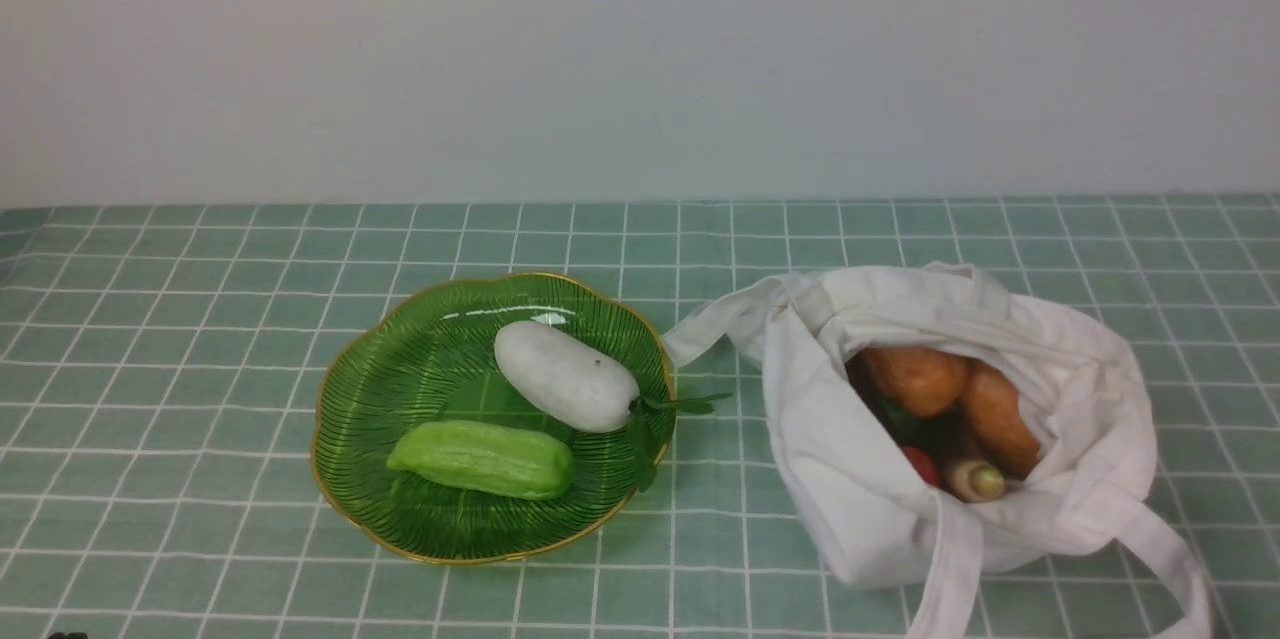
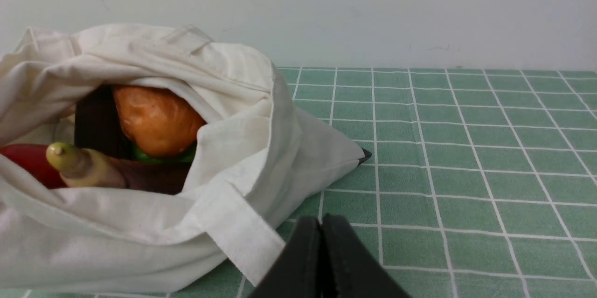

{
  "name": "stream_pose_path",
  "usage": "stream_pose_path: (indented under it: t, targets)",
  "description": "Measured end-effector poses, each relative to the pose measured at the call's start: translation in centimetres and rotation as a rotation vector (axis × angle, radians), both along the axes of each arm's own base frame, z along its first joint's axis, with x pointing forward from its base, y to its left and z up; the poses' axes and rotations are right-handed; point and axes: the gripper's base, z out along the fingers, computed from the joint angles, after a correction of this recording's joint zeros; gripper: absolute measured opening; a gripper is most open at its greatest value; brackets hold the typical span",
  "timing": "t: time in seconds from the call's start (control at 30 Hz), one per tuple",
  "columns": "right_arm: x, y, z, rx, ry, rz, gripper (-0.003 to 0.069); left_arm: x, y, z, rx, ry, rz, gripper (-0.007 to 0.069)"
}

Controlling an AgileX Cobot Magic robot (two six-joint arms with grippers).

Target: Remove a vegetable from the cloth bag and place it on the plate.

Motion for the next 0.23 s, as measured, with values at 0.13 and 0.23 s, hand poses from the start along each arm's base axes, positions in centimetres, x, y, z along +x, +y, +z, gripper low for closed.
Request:
stream_pose_path:
  t: [0.13, 0.23]
  targets:
    - [0.00, 0.00, 0.00, 0.000, 0.000, 0.000, -0.0015, 0.00, 0.00, 0.00, 0.000, 0.000, 0.000, -0.0008]
    - [0.00, 0.00, 0.00, 0.000, 0.000, 0.000, -0.0015, 0.00, 0.00, 0.00, 0.000, 0.000, 0.000, -0.0008]
